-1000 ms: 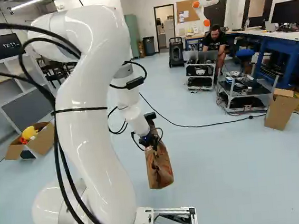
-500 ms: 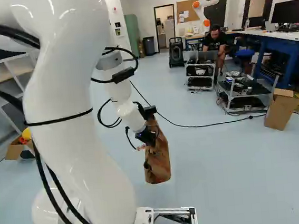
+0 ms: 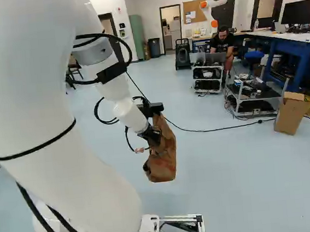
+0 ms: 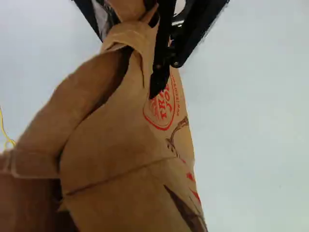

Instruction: Pick up the grocery bag from the ground

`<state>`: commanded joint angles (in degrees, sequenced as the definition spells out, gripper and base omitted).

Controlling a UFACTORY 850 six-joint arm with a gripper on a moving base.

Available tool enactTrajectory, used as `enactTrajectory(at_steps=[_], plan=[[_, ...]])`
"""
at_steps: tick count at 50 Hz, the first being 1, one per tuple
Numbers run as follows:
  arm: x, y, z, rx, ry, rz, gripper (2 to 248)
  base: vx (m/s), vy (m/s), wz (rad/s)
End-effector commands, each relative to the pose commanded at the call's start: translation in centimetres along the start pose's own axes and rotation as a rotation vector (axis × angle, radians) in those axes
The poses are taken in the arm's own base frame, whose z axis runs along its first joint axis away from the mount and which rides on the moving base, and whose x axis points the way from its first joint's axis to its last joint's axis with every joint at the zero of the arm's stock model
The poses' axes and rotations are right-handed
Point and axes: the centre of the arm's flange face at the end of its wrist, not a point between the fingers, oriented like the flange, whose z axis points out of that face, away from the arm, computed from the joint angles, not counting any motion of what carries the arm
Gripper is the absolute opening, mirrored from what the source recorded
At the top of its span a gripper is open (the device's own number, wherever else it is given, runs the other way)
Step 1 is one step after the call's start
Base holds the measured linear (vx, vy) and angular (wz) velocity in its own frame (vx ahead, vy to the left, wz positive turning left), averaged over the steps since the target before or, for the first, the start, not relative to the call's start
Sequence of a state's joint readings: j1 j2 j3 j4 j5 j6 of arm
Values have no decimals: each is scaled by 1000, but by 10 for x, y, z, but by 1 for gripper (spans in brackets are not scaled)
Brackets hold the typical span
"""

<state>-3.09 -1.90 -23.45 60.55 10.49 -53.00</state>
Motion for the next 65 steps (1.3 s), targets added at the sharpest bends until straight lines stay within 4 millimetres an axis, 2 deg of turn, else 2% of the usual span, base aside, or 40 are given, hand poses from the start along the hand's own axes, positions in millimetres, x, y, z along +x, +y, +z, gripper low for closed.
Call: enactTrajectory(at_steps=[9, 15, 65], plan=[[-1, 4, -21, 5, 51, 31, 18, 0, 0, 0], [-1, 5, -27, 7, 65, 36, 18, 0, 0, 0], [-5, 7, -30, -18, 103, 26, 18, 0, 0, 0]])
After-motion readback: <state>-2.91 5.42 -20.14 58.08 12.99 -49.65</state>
